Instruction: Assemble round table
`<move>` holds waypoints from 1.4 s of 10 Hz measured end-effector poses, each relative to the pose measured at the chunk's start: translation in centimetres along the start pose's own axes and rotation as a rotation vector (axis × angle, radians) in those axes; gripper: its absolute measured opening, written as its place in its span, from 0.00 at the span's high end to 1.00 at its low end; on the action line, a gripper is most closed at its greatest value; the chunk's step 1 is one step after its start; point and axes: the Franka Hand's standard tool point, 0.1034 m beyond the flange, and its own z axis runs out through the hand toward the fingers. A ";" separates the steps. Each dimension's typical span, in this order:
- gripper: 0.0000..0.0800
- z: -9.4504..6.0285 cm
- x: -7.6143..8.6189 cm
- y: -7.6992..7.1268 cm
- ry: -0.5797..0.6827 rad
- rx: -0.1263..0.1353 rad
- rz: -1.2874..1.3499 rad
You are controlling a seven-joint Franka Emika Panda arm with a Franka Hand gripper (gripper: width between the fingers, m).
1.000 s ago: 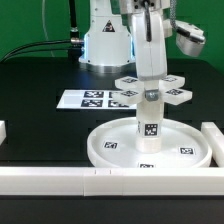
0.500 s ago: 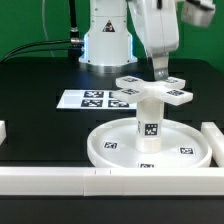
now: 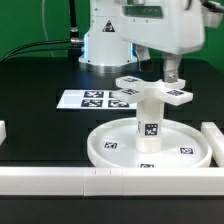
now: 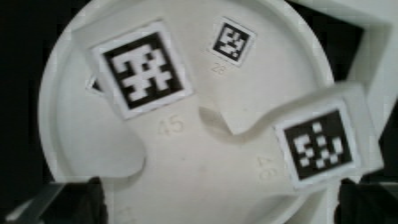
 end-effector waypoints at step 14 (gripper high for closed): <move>0.19 -0.3 1.9 -0.1 -0.018 -0.122 -1.638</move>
Offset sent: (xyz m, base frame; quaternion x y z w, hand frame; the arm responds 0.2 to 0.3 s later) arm 0.0000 0.0000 0.0000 0.0000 0.0000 -0.1938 0.9810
